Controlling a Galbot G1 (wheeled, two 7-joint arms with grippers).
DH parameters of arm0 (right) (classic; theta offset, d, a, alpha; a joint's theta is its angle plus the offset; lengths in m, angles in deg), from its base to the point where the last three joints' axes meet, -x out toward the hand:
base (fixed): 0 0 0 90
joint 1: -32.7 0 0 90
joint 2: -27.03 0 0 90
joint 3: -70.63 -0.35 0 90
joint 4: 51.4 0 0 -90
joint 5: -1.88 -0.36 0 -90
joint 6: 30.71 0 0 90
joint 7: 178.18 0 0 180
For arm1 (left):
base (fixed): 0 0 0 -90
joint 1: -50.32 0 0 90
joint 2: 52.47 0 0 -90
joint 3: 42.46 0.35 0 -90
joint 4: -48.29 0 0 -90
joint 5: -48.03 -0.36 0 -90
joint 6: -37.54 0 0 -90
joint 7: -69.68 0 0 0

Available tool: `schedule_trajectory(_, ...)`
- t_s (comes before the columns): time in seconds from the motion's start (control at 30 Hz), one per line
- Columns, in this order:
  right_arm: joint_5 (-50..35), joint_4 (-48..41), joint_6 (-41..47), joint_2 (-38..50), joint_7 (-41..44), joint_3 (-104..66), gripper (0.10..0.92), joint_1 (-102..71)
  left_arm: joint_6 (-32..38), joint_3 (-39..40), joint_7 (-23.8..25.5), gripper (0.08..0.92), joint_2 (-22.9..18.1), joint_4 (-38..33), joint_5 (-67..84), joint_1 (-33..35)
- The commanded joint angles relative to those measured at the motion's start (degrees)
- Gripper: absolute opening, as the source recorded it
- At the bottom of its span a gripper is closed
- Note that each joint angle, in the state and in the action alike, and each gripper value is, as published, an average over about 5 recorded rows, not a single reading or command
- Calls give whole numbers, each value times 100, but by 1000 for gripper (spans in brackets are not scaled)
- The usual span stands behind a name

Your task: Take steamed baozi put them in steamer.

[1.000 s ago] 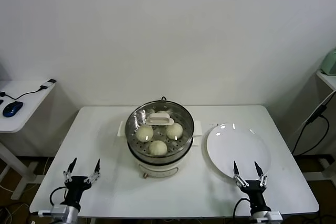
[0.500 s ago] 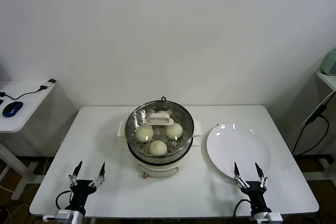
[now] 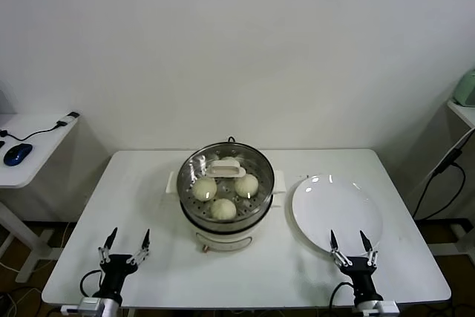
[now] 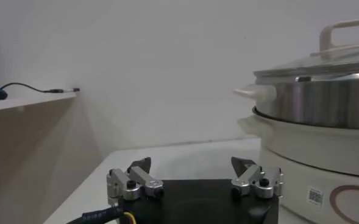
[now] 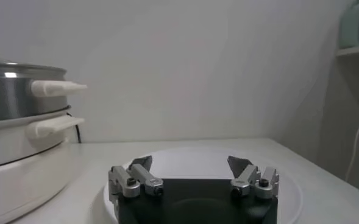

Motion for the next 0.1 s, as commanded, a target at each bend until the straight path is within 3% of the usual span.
schedule_trajectory(0.03, -1, 14, -1, 1, -3, -5, 823, -3, 3, 14, 2, 823, 3, -7, 12, 7)
schedule_trajectory(0.1, 0, 16, -2, 1, -4, -6, 823, -5, -4, 14, 2, 823, 4, -11, 11, 8)
